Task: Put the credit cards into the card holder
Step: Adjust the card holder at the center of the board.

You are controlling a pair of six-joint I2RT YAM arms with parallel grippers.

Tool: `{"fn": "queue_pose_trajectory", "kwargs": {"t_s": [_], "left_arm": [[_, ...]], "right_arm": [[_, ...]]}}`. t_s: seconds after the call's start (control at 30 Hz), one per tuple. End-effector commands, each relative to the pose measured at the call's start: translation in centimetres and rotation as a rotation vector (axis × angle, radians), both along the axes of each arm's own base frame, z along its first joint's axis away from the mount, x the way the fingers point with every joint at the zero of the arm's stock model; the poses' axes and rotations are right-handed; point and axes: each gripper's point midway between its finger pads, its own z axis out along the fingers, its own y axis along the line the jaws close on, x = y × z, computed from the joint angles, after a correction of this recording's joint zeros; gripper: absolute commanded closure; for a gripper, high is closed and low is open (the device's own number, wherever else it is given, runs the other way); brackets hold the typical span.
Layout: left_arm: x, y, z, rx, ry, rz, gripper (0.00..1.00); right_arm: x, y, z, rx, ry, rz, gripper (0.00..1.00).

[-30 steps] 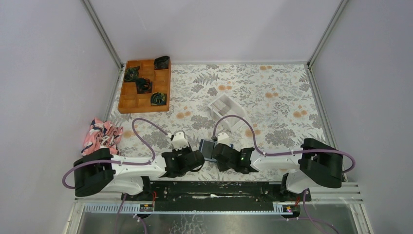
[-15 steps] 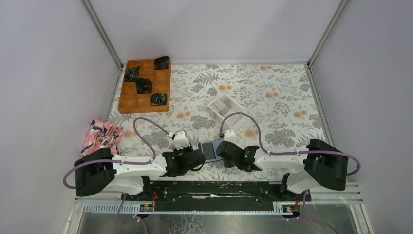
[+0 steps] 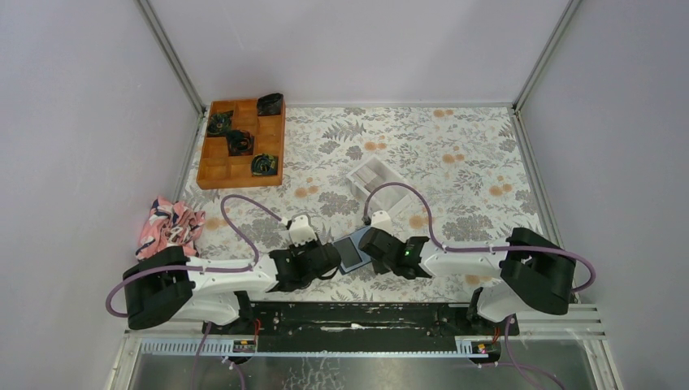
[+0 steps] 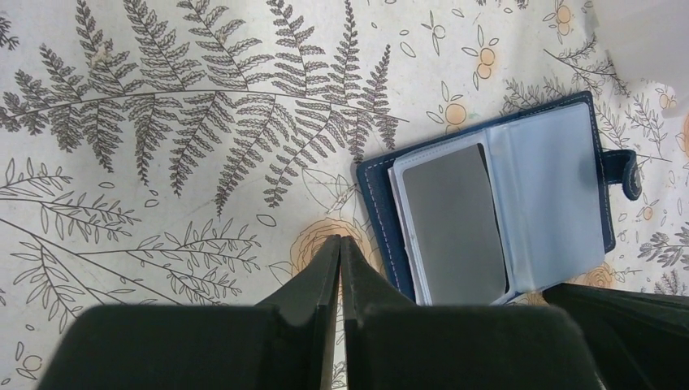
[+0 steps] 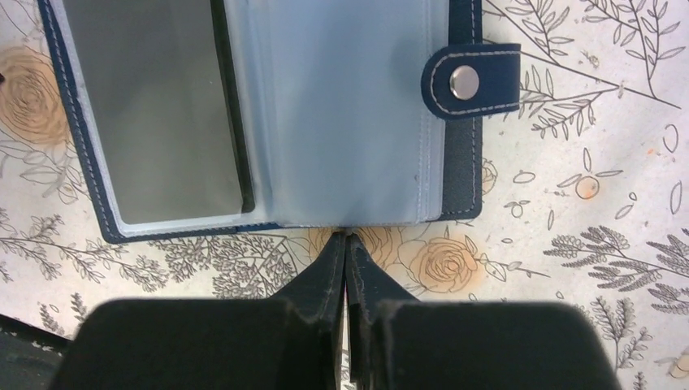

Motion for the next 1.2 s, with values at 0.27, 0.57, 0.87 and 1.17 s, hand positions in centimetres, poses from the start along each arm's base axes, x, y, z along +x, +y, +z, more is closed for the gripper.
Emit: {"fn": "queue_pose_trajectory", "kwargs": {"t_s": [0.27,0.57,0.87,1.17], "left_arm": [[2.8,-1.9,5.4,-0.076,-0.139,-0.027,0.57],[6.3,-2.4,9.8,-0.141,-0.244,-0.029,0.22],[9.3,-3.9,9.3,-0.2,-0.214,-0.078,0.16],[10.8,-4.2,8.3,-0.258,-0.207,-0.077,0.15]], "right_arm": [[-0.2,-1.3,7.3,0.034,-0.133,0.072,0.6],[4.7,-0.1,15.7,0.182,-0.414,0.057,0.19],[11.5,-0.5,18.9,0.225,-0.473,-0.02,0.29],[17.7,0.9,16.8,0.224,-0.348,0.015,0.33]]}}
